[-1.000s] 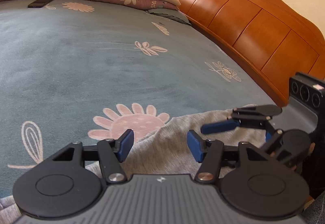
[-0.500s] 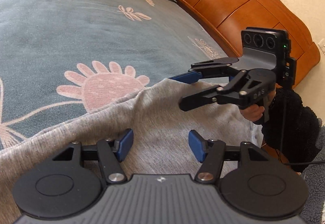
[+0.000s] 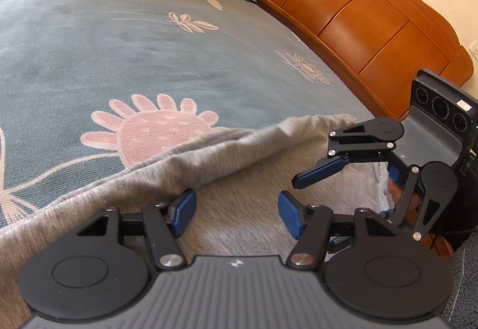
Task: Fold clothes
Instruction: 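Grasp the grey fabric edge of the bundle with the right gripper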
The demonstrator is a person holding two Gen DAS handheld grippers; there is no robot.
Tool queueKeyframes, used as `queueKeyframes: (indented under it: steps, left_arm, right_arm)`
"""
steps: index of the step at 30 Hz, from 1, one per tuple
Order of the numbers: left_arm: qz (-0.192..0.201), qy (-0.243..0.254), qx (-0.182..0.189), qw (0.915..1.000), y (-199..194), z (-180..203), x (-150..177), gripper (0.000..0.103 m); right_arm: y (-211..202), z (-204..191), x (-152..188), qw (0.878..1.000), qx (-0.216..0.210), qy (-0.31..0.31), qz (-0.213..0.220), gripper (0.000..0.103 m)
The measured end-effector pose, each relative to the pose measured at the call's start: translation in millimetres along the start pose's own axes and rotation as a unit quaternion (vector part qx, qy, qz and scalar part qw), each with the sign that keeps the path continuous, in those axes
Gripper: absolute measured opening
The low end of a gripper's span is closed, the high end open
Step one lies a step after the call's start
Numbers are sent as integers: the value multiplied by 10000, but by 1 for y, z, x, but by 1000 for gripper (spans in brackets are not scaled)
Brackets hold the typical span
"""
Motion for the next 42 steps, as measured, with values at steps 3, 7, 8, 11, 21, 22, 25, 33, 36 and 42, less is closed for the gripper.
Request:
queueKeyframes:
  steps: [3, 7, 8, 11, 21, 22, 25, 33, 36, 42]
  left_arm:
    - [-23, 20, -35, 10000, 1, 1, 0, 62]
    - [2, 76, -22, 10000, 2, 1, 1, 62]
    - [16, 49, -7, 10000, 2, 0, 1, 62]
    - [34, 10, 25, 10000, 1, -1, 1, 62]
    - [646, 200, 24, 9977, -29, 18, -20, 60]
    - [874, 360, 59, 9955, -38, 25, -28, 60]
    - [907, 769, -430, 9920, -30, 32, -54, 61]
    - [-178, 1969, -1077, 9743, 28, 45, -38, 60]
    - [-213, 2156, -1027, 9708, 24, 50, -35, 62]
    - [-454, 2232, -1211, 9661, 40, 44, -25, 62]
  right_arm:
    - [12, 6, 11, 9996, 17, 297, -32, 73]
    - [-7, 13, -11, 9985, 321, 194, 404, 72]
    - [-11, 20, -21, 9976, 461, 167, 486, 72]
    - [-9, 53, -44, 9961, 711, 188, 479, 70]
    - [2, 69, -8, 9971, 199, 711, 189, 25]
    - [4, 60, -1, 9978, 222, 617, 100, 25]
    - [2, 51, 7, 9971, 368, 618, 260, 28]
    - [-7, 40, 17, 9955, 614, 561, 446, 41]
    - [-10, 41, 19, 9951, 564, 654, 490, 41]
    - [-31, 52, 6, 9895, 640, 946, 880, 42]
Point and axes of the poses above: each gripper's, at about its wrist camera, not at the fingertips, and y roughly the way its jaws point, z to its right, x to its underside, the point moved 5 cm from there along y, roughly the way its jaws point, and after that the axes turned 6 degrees about -y, right-handed, at the moved point
